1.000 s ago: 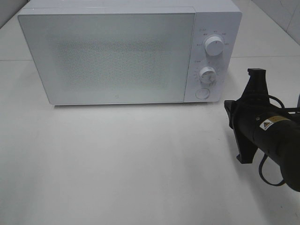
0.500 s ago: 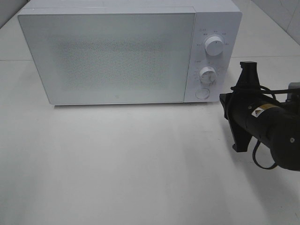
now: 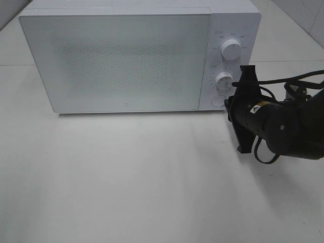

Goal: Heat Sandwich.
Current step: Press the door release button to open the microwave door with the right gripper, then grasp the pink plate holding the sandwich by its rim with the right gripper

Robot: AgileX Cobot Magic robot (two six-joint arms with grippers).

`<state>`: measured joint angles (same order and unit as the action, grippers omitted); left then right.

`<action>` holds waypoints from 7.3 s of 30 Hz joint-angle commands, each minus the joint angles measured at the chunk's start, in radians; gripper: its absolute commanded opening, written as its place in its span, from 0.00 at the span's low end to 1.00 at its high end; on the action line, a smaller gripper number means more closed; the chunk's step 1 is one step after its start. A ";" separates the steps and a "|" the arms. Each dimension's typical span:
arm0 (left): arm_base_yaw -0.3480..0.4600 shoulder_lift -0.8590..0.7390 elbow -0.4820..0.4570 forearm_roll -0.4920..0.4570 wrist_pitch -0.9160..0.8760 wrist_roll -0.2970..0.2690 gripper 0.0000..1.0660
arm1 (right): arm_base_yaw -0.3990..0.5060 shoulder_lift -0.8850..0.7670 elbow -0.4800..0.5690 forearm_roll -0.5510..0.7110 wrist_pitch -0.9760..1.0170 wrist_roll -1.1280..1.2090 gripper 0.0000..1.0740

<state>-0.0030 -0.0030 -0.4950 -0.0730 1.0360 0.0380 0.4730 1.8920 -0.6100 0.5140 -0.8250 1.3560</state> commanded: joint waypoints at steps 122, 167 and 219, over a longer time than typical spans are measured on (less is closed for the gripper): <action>-0.001 -0.022 0.002 0.002 -0.008 0.003 0.95 | -0.074 -0.307 0.011 -0.147 0.531 -0.285 0.02; -0.001 -0.022 0.002 0.002 -0.008 0.003 0.95 | -0.074 -0.460 -0.265 -0.494 1.473 -1.738 0.08; -0.001 -0.022 0.002 0.002 -0.008 0.003 0.95 | -0.069 -0.486 -0.268 -0.514 1.460 -2.545 0.84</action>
<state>-0.0030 -0.0030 -0.4950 -0.0730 1.0360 0.0380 0.4010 1.4180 -0.8700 0.0000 0.6340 -1.1970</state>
